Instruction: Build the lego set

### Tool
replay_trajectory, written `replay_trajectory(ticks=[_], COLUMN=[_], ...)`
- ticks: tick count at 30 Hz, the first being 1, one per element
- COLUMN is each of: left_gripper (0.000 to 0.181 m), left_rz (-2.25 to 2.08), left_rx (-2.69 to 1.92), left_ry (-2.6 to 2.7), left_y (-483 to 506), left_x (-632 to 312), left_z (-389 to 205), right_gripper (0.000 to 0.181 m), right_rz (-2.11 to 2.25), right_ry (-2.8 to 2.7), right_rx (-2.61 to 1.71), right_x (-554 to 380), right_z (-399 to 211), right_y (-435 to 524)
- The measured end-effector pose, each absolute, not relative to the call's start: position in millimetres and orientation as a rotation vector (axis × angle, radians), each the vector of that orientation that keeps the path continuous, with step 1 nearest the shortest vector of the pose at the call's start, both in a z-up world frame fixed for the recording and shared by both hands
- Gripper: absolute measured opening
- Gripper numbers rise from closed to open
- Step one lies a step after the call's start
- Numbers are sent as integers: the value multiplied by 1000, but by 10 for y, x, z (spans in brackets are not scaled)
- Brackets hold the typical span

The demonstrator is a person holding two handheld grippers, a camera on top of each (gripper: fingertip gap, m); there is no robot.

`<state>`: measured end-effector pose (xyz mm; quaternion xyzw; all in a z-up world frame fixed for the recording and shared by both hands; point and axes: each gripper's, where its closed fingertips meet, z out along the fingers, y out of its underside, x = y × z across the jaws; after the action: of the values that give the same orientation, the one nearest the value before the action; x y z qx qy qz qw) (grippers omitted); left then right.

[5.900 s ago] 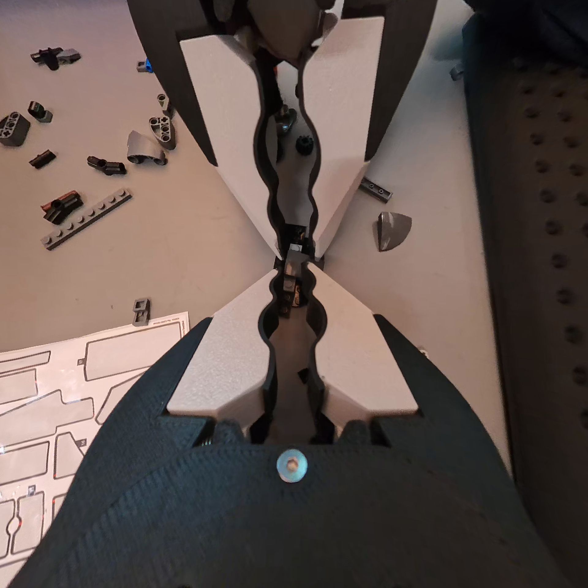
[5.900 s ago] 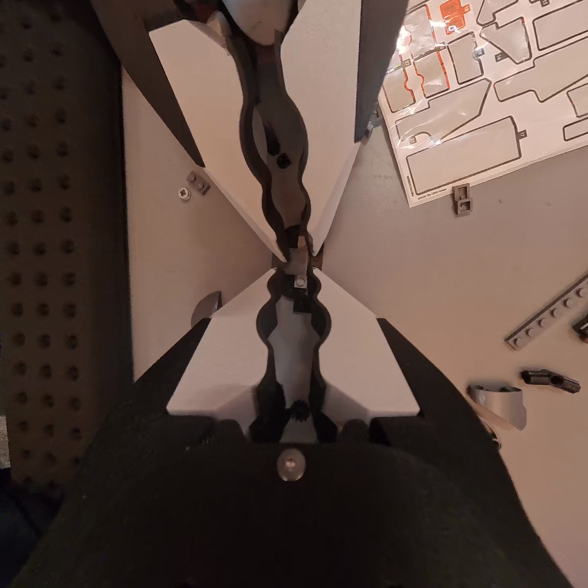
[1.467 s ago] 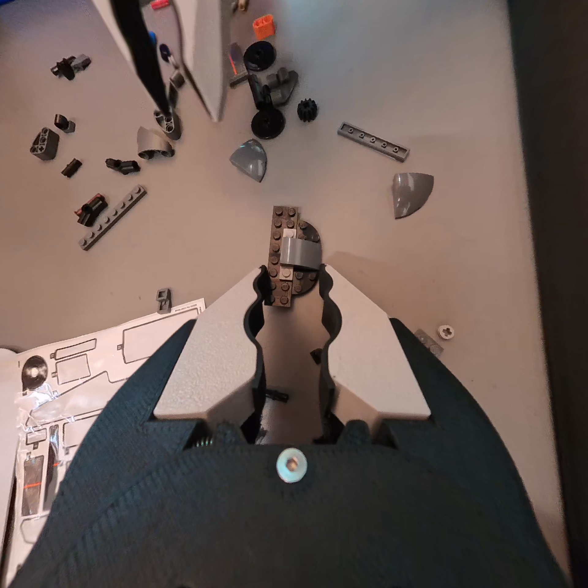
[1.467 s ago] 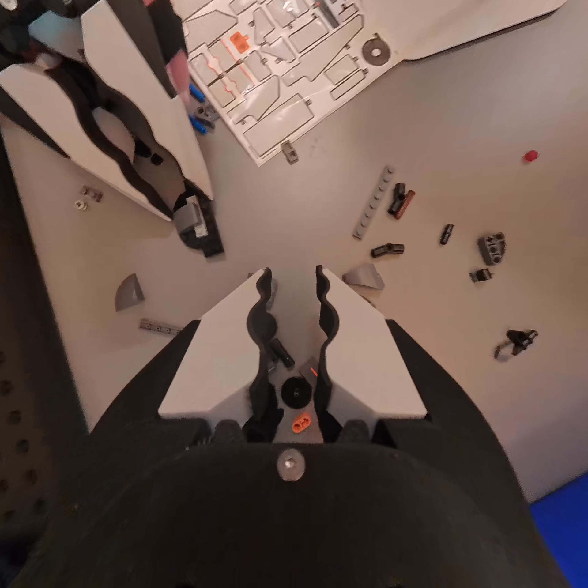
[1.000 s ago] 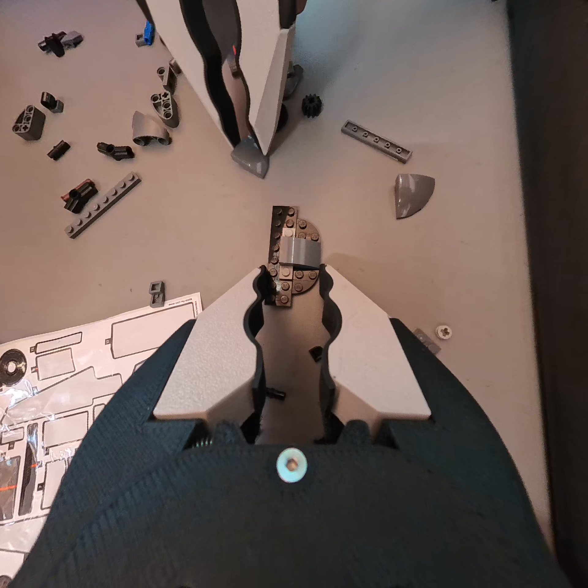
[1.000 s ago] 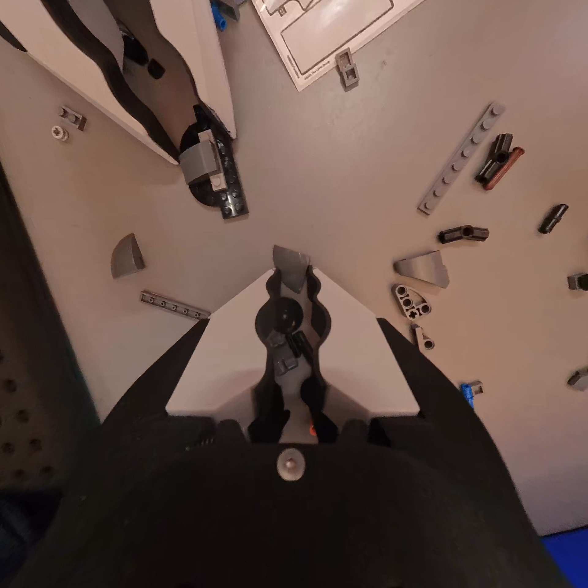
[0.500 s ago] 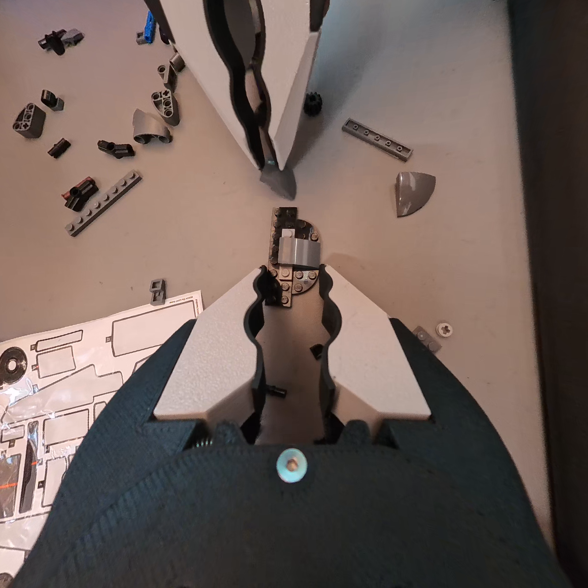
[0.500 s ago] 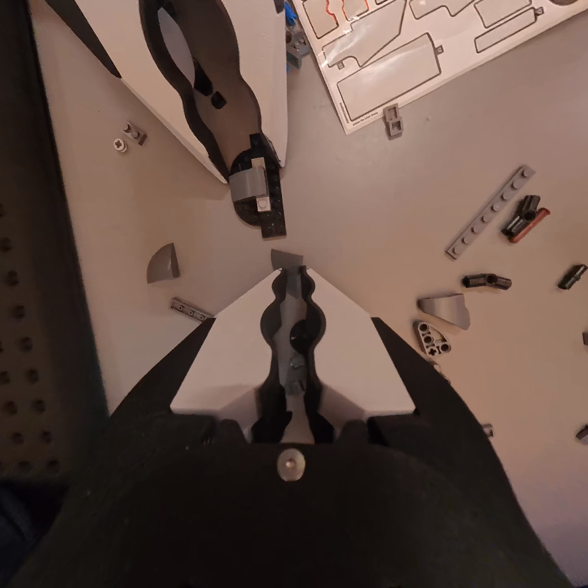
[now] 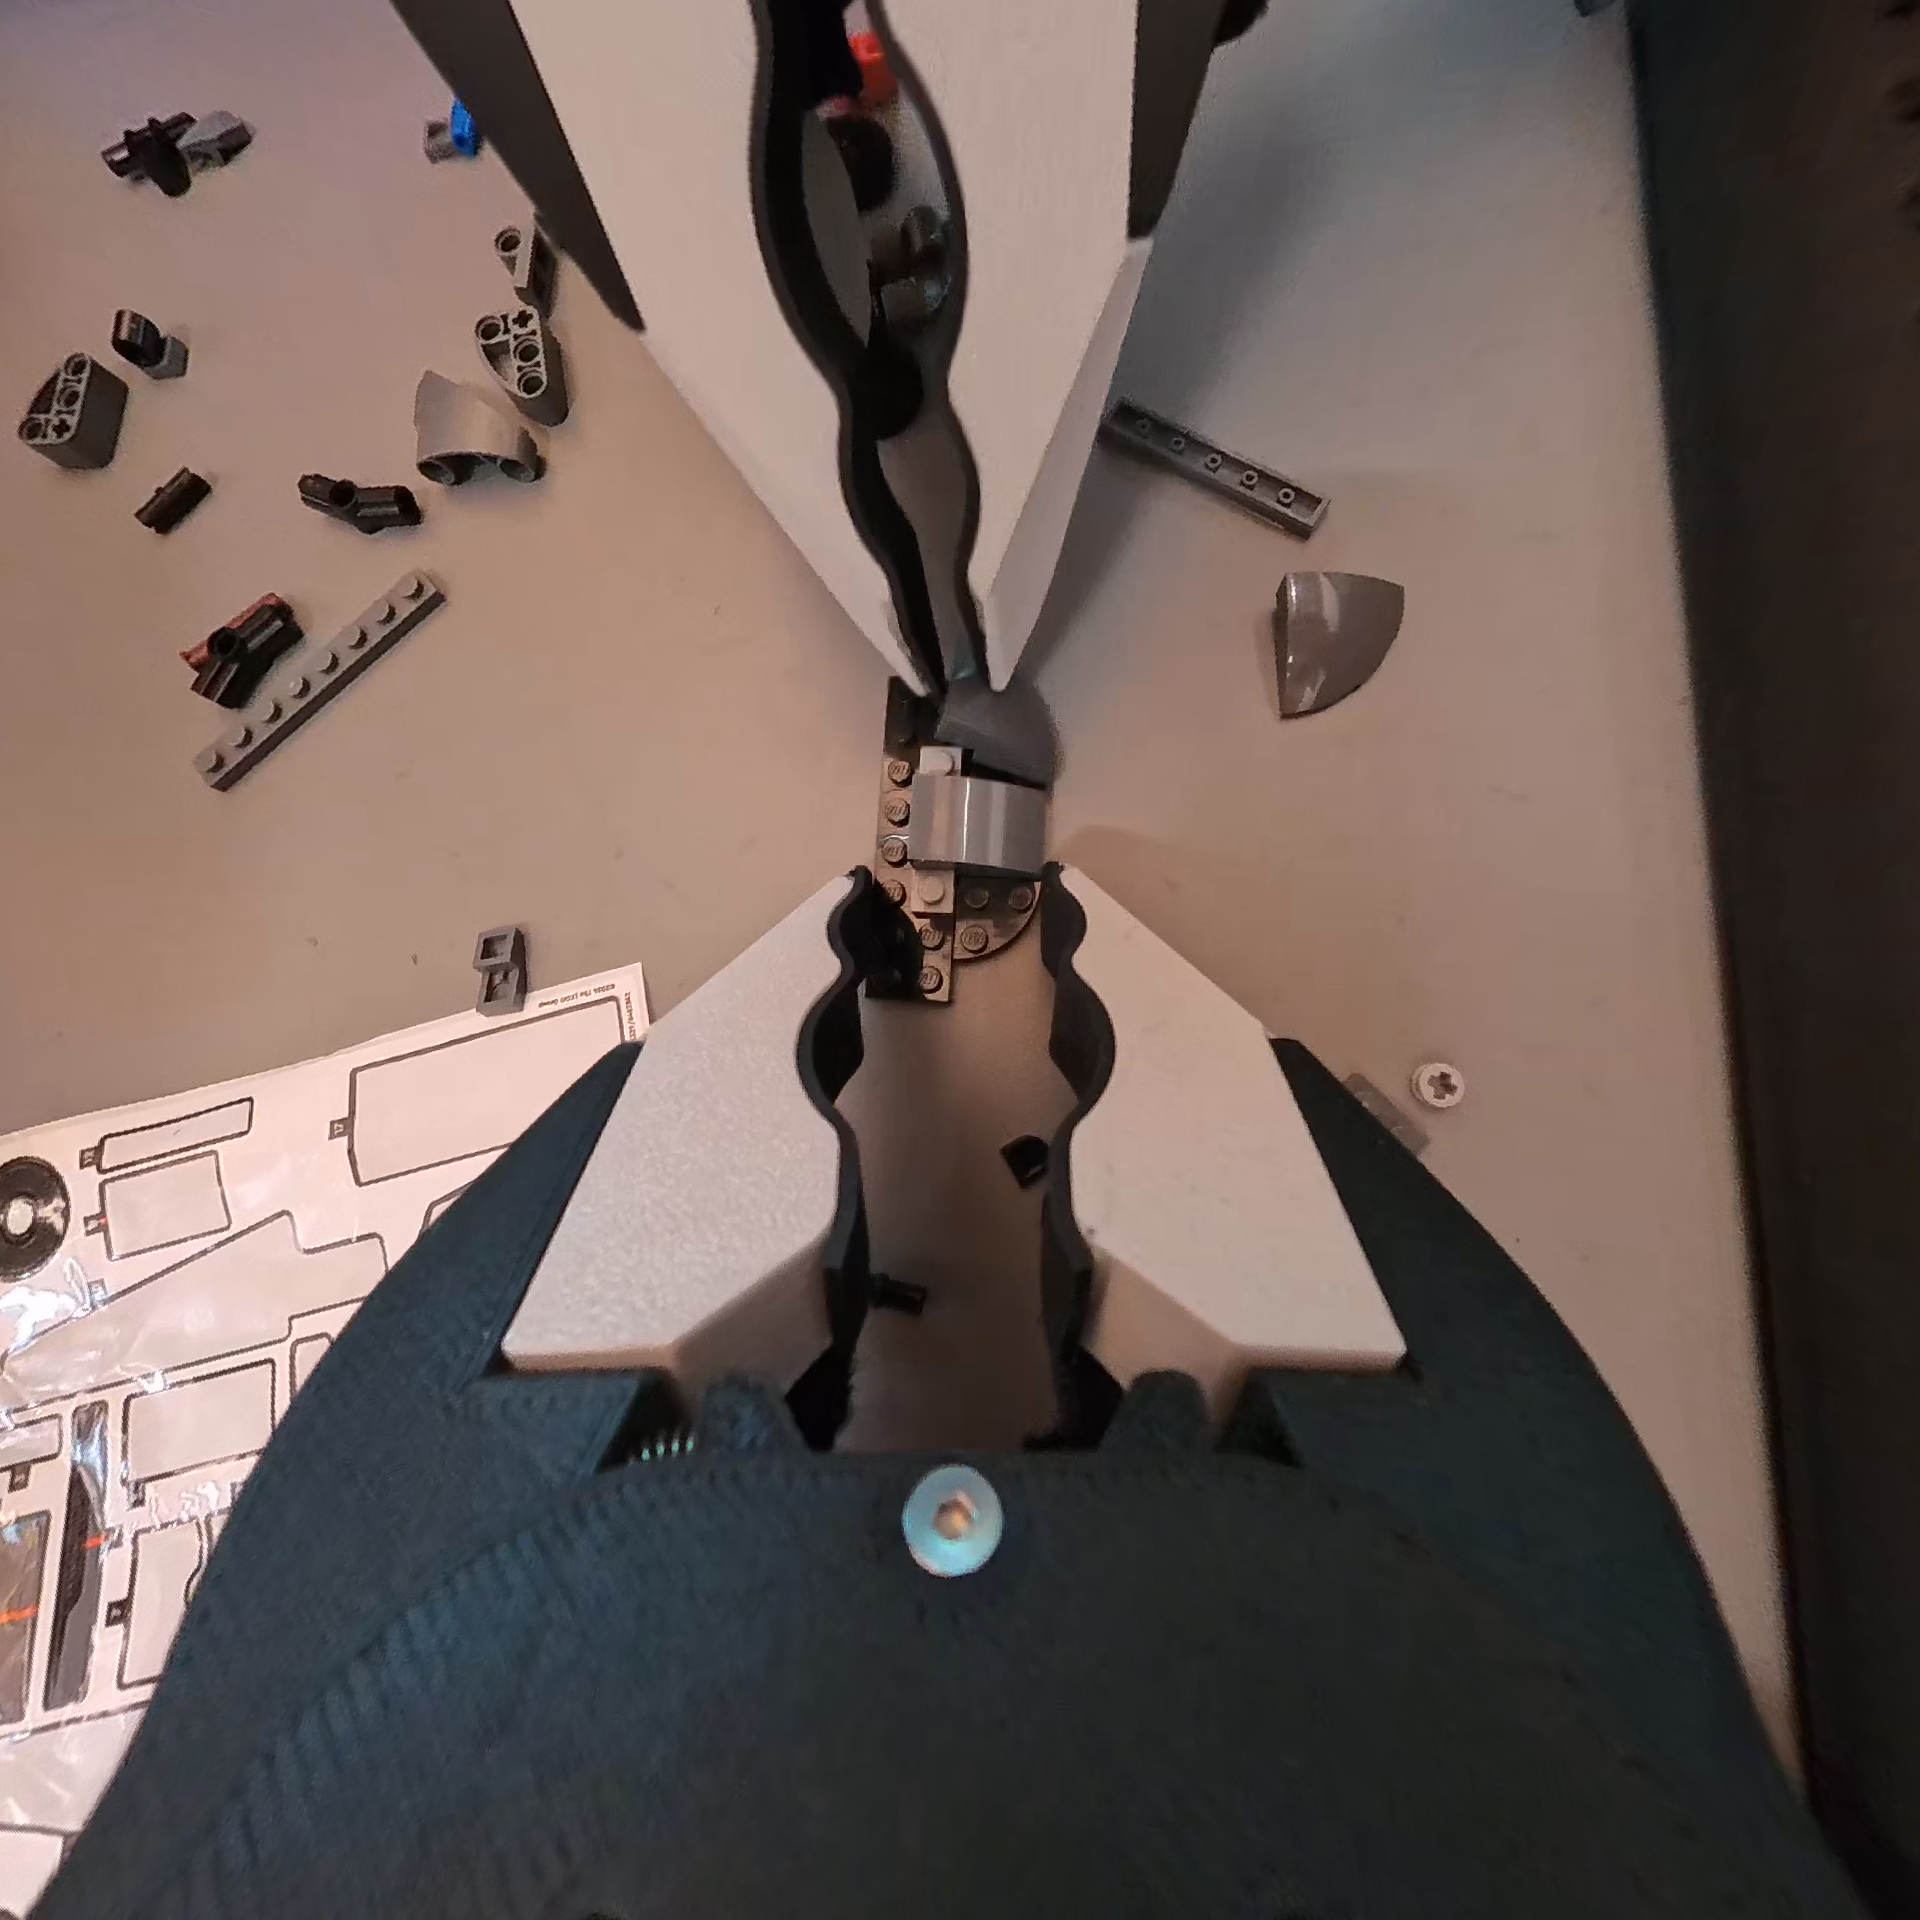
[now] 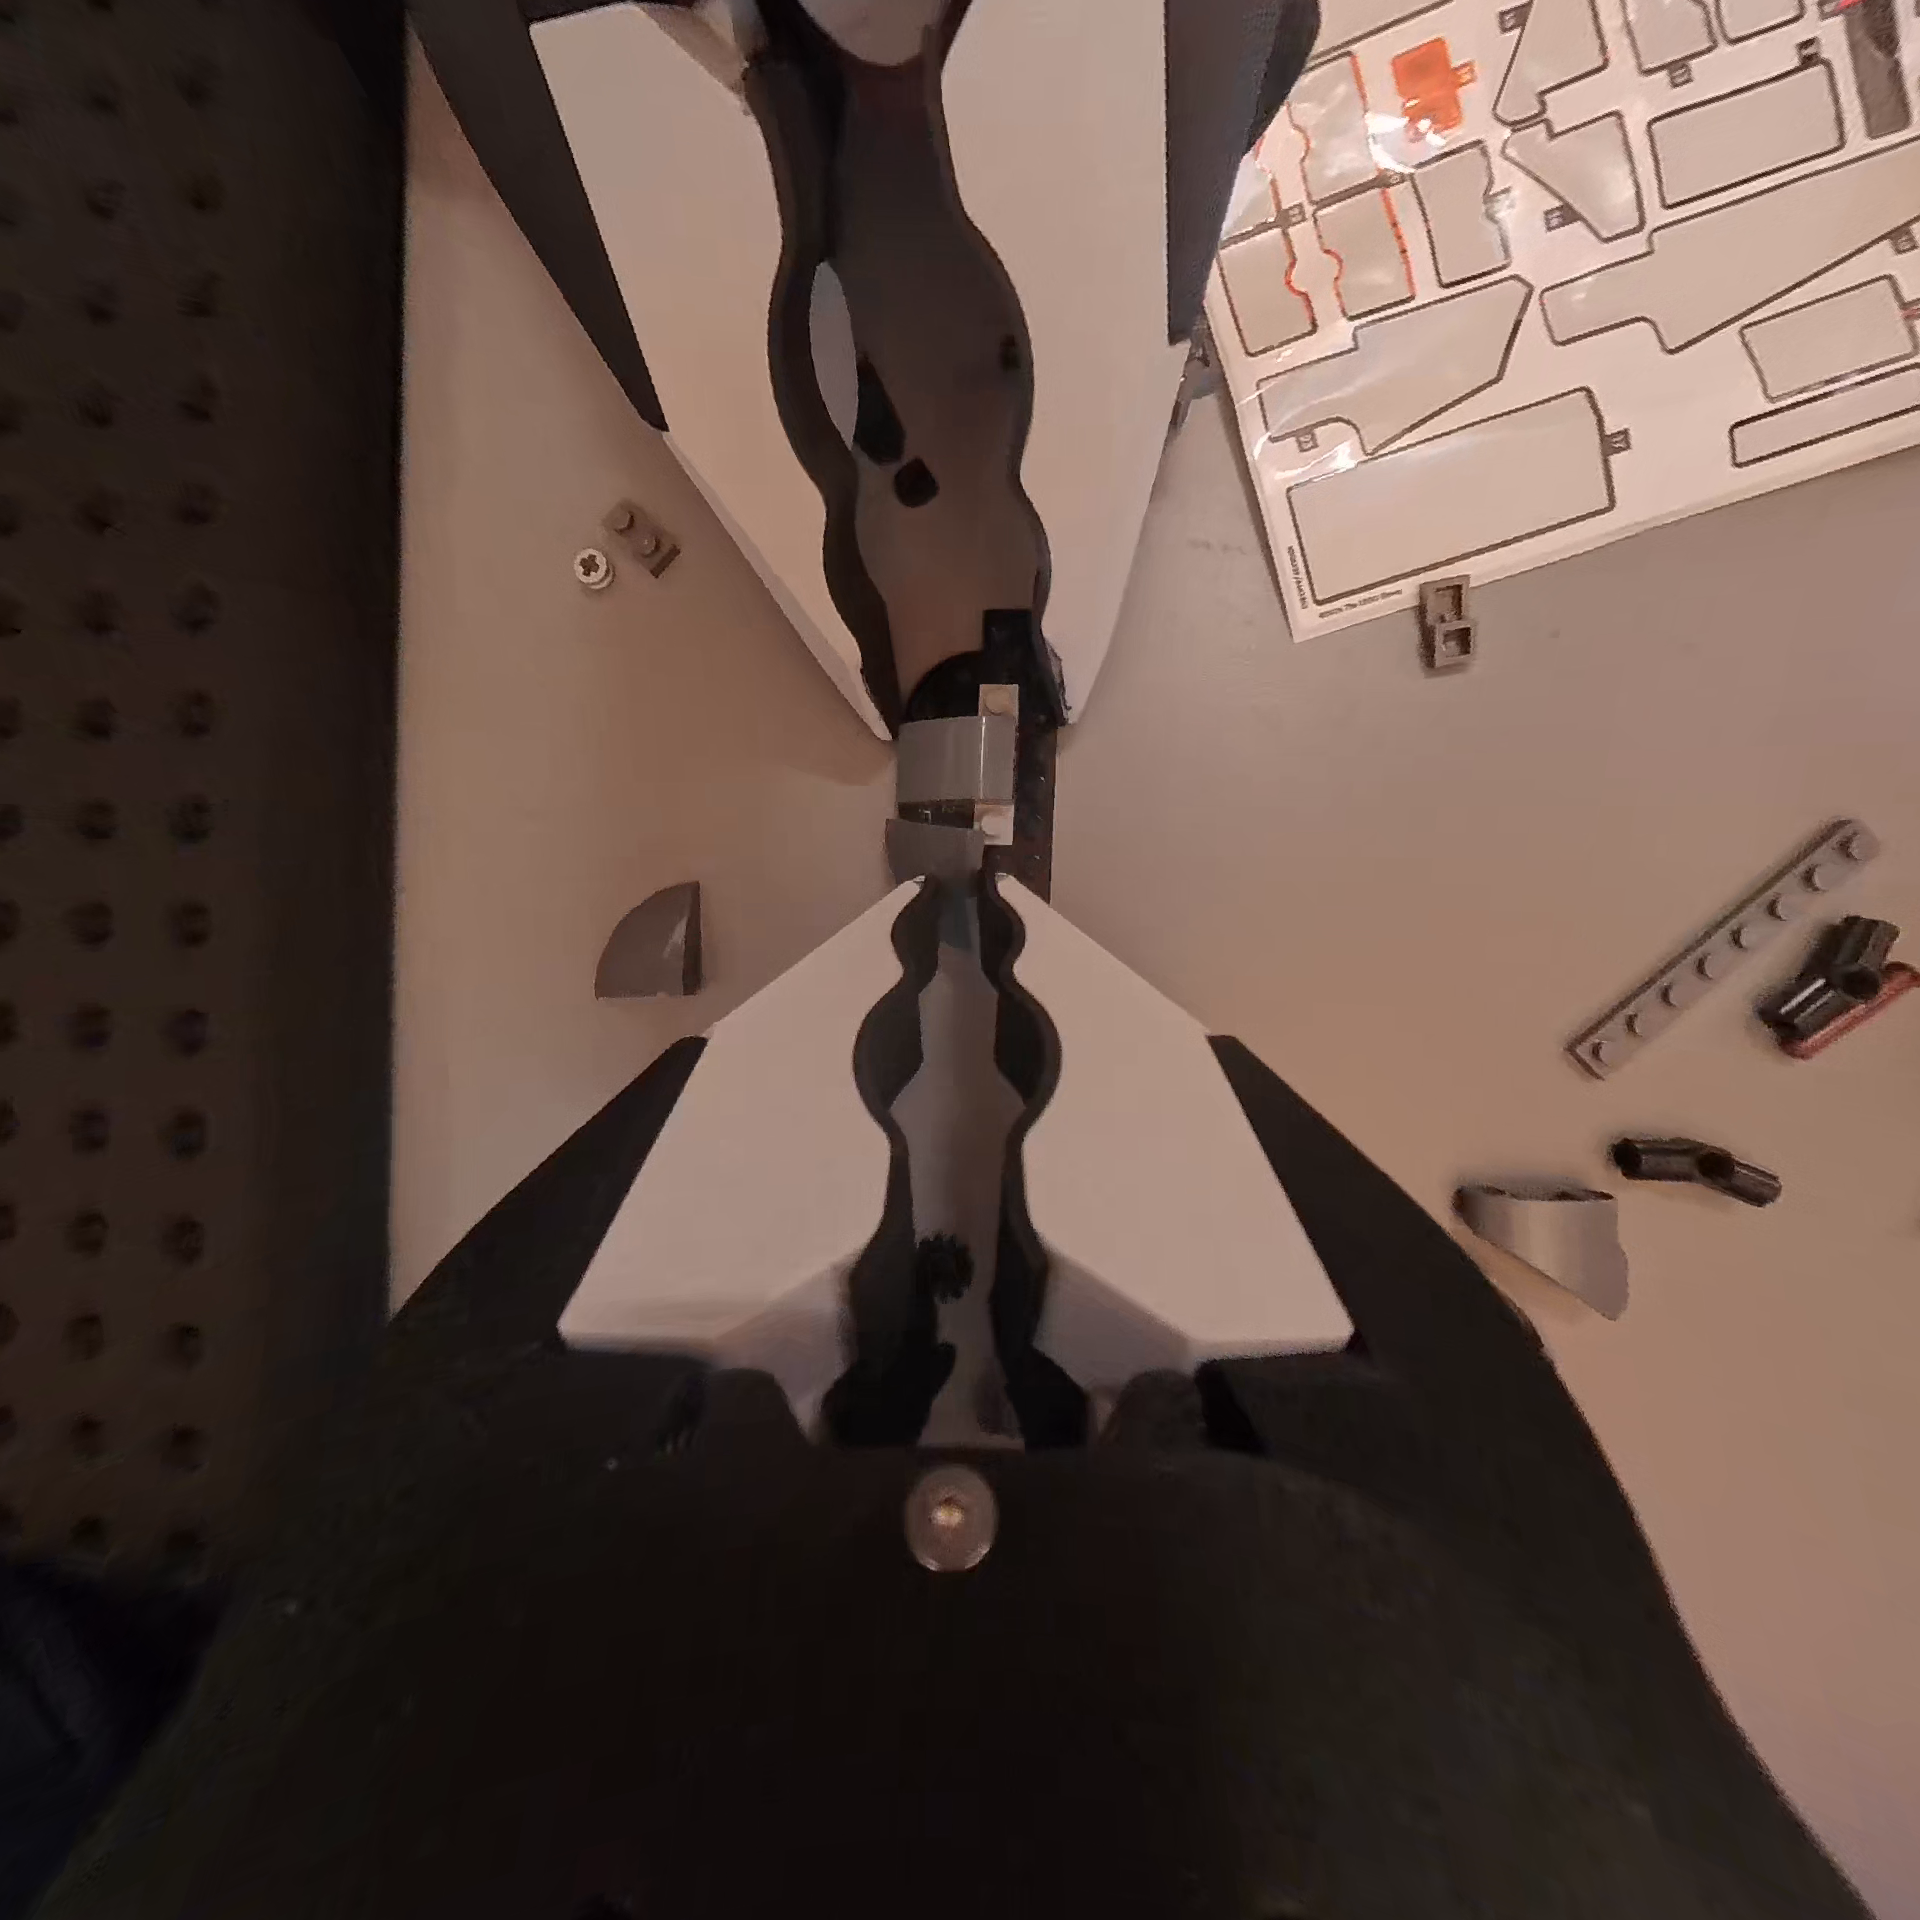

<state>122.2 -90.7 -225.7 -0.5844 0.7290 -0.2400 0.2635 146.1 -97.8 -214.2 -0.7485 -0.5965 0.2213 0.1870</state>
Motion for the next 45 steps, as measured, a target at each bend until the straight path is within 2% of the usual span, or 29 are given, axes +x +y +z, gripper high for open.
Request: replay_trajectory(ticks=[13,19,25,45], left_gripper=[30,29,23,23], left_rz=[-655,-645,-650,-621], left_rx=[-1580,-1562,-1539,-1530], left_ry=[1972,1958,1970,1987], left_y=[-911,-894,-939,-952], left_x=[1224,1235,1250,1256], left_z=[-2258,-2225,-2212,-2233], right_gripper=[16,10,10,9], right_rz=[556,543,552,413], right_ry=[-1667,-1675,-1679,-1710], right_rx=[-2116,-2103,-2103,-2145], right_x=[1428,1406,1374,1372], right_z=[-2172,-2168,-2176,-2192], right_y=[-909,-908,-918,-937])
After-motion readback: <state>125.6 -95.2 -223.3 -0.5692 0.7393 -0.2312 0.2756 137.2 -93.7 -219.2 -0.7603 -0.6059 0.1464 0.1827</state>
